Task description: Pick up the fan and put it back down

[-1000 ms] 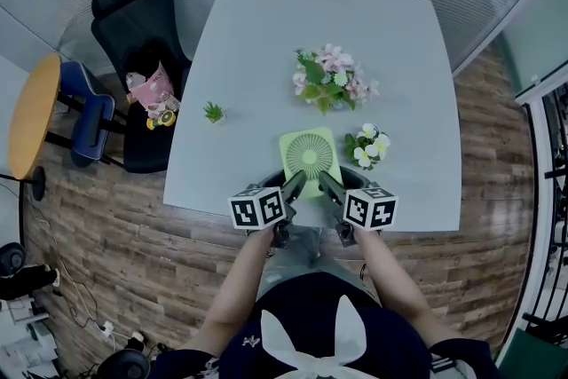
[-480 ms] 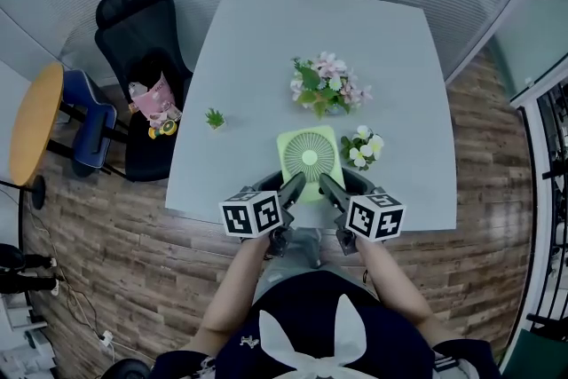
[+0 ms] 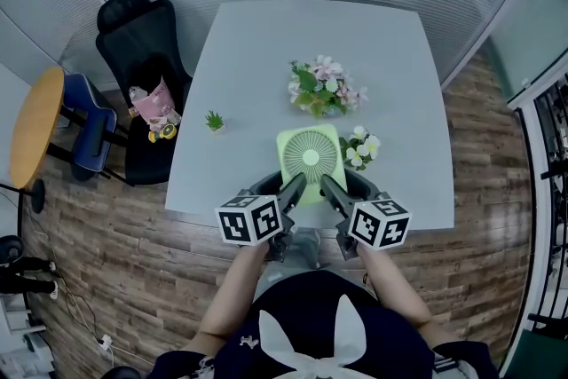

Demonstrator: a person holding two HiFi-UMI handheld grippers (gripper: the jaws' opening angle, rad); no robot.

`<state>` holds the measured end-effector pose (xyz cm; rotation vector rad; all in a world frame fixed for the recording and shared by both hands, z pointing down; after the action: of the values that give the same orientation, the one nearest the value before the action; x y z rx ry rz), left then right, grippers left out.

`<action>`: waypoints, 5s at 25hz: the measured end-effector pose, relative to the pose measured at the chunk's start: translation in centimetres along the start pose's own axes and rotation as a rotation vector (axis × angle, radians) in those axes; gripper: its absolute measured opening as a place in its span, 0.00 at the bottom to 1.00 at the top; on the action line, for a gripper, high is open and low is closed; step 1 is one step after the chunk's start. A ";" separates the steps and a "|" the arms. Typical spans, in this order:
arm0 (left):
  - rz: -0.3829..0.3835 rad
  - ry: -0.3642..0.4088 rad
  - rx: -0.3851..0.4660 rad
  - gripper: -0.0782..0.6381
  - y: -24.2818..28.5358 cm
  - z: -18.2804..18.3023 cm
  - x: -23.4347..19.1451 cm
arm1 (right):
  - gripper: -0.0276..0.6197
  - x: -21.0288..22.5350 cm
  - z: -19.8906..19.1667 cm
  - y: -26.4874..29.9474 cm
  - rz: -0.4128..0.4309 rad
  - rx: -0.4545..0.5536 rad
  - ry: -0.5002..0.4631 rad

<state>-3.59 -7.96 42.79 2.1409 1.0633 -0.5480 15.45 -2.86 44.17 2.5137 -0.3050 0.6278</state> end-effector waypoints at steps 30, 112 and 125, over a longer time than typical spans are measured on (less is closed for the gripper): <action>0.141 -0.103 0.121 0.40 -6.9 -0.7 -4.7 | 0.36 -6.1 -1.7 5.2 0.150 -0.104 -0.103; 0.241 -0.439 -0.040 0.40 -2.5 -9.3 -16.2 | 0.36 -1.0 -11.2 15.4 0.133 -0.465 -0.089; 0.245 -0.465 -0.060 0.40 -1.8 -10.4 -17.3 | 0.36 -0.2 -12.3 16.1 0.122 -0.488 -0.089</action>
<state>-14.29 -8.79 59.92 1.9217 0.5466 -0.8303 5.35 -9.63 60.44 2.0660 -0.5727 0.4249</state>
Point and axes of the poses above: the fingertips, and each gripper's own axes: y forward along the fingers, x to its right, z out of its top, the point moved 9 cm from there along -y, backward along the fingers, and after that the axes turned 7 degrees about -z, right-handed, at the moved point
